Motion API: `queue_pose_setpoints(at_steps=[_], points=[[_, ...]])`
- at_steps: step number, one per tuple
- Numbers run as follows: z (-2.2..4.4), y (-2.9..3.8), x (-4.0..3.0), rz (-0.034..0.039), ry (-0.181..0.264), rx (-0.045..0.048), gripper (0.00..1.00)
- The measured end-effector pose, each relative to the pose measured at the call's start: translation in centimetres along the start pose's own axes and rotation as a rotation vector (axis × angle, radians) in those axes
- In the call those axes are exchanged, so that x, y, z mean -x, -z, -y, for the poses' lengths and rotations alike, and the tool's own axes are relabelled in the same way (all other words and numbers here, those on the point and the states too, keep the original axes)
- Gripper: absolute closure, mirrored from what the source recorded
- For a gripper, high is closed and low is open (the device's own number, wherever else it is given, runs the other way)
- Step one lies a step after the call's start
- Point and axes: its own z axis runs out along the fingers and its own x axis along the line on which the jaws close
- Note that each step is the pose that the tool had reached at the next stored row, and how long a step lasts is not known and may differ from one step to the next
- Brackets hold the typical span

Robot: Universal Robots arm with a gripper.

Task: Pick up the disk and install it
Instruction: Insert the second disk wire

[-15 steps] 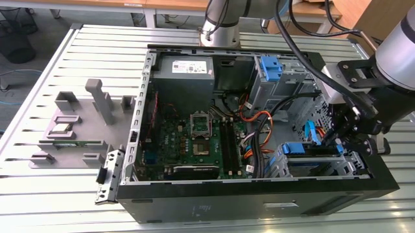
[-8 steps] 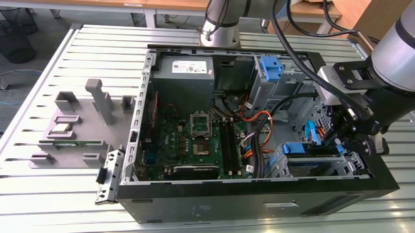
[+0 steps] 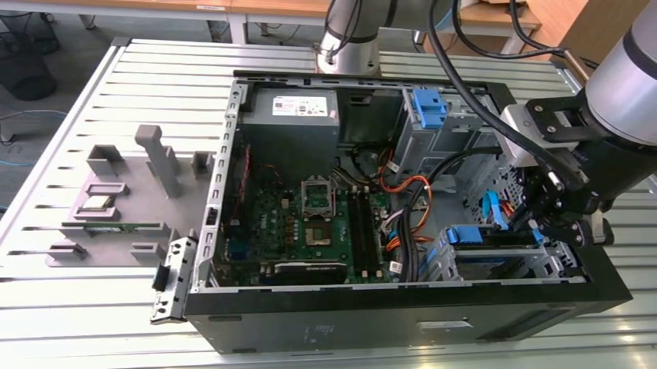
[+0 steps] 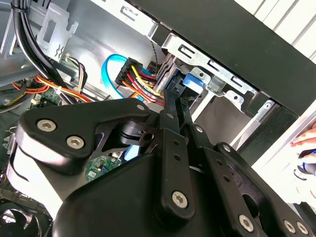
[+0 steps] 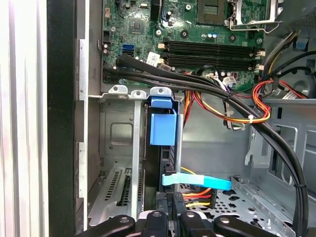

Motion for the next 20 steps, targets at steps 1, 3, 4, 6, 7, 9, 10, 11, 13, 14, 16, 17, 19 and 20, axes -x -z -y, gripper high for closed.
queue_pose_setpoints(at_steps=[1, 3, 4, 6, 7, 9, 10, 11, 13, 14, 16, 17, 19, 20], points=[[-0.01, -0.01, 0.0, -0.0001, 0.0, 0.0, 0.84], [-0.03, -0.07, 0.0, 0.0, 0.0, 0.0, 0.84], [-0.04, -0.12, 0.0, 0.0001, 0.0, 0.0, 0.84], [-0.06, -0.15, -0.01, -0.0002, 0.0, 0.0, 0.84], [-0.06, -0.15, -0.01, -0.0002, 0.0, 0.0, 0.84], [-0.06, -0.16, -0.01, -0.0001, 0.0, 0.0, 0.84], [-0.06, -0.17, -0.01, 0.0, 0.0, 0.0, 0.84], [-0.06, -0.19, -0.01, 0.0001, 0.0, 0.0, 0.84], [-0.07, -0.26, -0.01, 0.0003, 0.0, 0.0, 0.84], [-0.07, -0.26, -0.02, 0.0001, 0.0, 0.0, 0.84], [-0.07, -0.26, -0.02, -0.0002, 0.0, 0.0, 0.84], [-0.07, -0.29, -0.02, -0.0001, 0.0, 0.0, 0.84], [-0.08, -0.33, -0.02, 0.0001, 0.0, 0.0, 0.84], [-0.08, -0.33, -0.02, -0.0001, 0.0, 0.0, 0.84]])
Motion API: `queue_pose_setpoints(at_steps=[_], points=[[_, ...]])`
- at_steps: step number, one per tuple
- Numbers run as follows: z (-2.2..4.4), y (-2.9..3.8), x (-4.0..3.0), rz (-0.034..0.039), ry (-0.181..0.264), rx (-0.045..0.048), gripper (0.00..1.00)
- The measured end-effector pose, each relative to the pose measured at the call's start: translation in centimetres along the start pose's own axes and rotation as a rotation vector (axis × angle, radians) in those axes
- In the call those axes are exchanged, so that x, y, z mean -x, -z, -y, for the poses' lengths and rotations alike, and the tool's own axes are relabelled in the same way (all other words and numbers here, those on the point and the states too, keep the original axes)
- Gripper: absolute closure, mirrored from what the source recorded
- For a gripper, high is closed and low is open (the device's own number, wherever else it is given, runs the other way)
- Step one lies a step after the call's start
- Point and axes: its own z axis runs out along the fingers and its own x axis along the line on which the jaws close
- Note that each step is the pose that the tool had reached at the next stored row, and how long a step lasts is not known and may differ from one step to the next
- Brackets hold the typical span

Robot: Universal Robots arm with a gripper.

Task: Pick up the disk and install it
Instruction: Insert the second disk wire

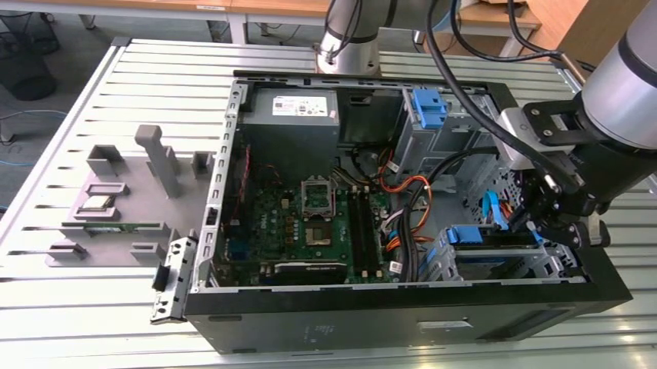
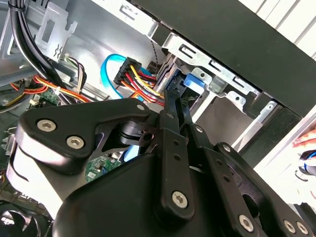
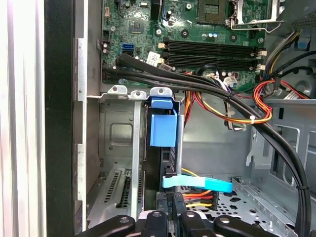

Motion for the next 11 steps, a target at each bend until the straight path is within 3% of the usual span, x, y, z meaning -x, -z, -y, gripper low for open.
queue_pose_setpoints(at_steps=[11], points=[[-0.03, -0.31, -0.02, 0.0, 0.0, 0.0, 0.84]])
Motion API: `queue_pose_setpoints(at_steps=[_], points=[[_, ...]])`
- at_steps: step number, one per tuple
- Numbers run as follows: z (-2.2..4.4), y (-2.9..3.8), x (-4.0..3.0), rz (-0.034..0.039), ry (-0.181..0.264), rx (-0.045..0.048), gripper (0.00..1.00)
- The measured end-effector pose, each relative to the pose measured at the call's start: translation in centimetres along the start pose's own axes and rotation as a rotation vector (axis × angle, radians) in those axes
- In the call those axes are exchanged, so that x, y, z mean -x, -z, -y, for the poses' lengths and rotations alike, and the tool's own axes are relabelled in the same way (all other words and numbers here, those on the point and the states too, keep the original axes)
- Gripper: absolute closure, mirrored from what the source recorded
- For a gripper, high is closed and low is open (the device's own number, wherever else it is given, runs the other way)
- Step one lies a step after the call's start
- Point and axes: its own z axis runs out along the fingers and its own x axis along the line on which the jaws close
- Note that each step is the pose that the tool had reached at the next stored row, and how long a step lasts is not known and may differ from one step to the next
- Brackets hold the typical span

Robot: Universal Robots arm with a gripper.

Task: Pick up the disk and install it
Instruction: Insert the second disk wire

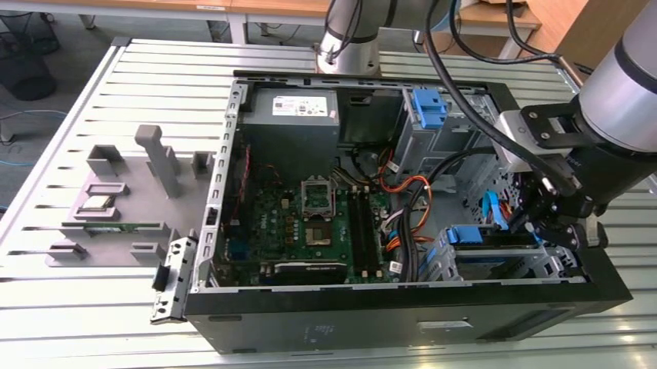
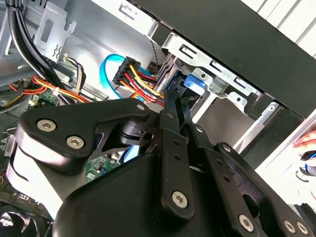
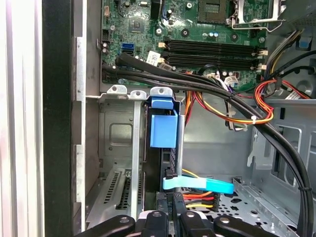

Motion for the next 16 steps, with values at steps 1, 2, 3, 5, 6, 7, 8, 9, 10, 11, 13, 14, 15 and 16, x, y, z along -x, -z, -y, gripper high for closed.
queue_pose_setpoints(at_steps=[1, 2, 3, 5, 6, 7, 8, 9, 10, 11, 13, 14, 15, 16], points=[[0.0, -0.01, 0.0, -0.0001, 0.0, 0.0, 0.84], [0.0, -0.01, 0.0, -0.0001, 0.0, 0.0, 0.84], [0.0, -0.04, 0.0, 0.0, 0.0, 0.0, 0.84], [-0.02, -0.2, -0.02, 0.0005, 0.0, 0.0, 0.84], [-0.03, -0.24, -0.02, 0.0002, 0.0, 0.0, 0.84], [-0.03, -0.24, -0.02, 0.0, 0.0, 0.0, 0.84], [-0.03, -0.24, -0.02, -0.0002, 0.0, 0.0, 0.84], [-0.03, -0.28, -0.02, -0.0002, 0.0, 0.0, 0.84], [-0.04, -0.36, -0.03, -0.0003, 0.0, -0.0001, 0.84], [-0.04, -0.38, -0.03, -0.0007, 0.0, 0.0, 0.84], [-0.04, -0.39, -0.03, -0.0005, 0.0, 0.0, 0.84], [-0.04, -0.41, -0.03, -0.0002, 0.0, 0.0, 0.84], [-0.04, -0.42, -0.03, 0.0, 0.0, 0.0, 0.84], [-0.05, -0.42, -0.03, 0.0, 0.0, 0.0, 0.84]])
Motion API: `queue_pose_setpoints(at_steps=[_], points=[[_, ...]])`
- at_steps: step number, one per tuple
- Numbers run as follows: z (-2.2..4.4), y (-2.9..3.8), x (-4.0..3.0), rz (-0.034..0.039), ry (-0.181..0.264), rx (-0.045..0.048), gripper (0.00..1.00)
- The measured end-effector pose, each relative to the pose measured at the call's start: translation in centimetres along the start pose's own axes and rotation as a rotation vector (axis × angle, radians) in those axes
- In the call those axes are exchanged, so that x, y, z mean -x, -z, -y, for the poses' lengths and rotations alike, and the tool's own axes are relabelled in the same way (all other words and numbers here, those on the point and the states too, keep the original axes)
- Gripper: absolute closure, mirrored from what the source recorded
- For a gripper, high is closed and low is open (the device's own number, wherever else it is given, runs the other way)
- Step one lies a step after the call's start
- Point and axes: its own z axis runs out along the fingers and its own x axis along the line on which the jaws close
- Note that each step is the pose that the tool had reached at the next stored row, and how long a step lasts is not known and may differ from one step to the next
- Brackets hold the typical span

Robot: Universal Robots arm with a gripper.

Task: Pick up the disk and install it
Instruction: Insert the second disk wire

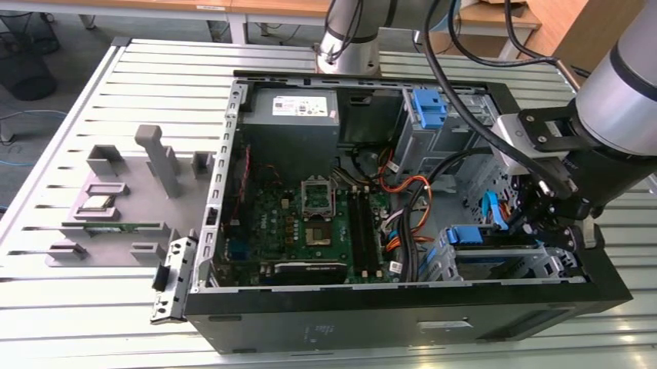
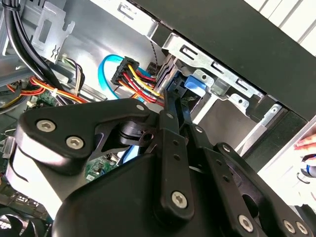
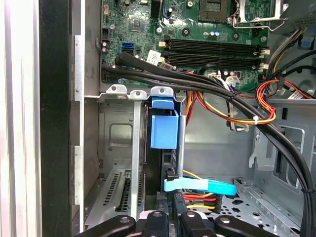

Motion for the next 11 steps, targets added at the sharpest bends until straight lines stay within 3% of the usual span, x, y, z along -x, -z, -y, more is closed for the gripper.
queue_pose_setpoints(at_steps=[4, 5, 6, 11], points=[[-0.01, -0.07, 0.0, 0.0013, 0.0, -0.0001, 0.83], [0.0, -0.05, 0.0, 0.0008, 0.0, -0.0001, 0.76], [0.0, -0.02, 0.0, 0.0003, 0.0, 0.0, 0.76], [0.06, 0.59, 0.05, 0.0022, 0.0, -0.0001, 0.76]])
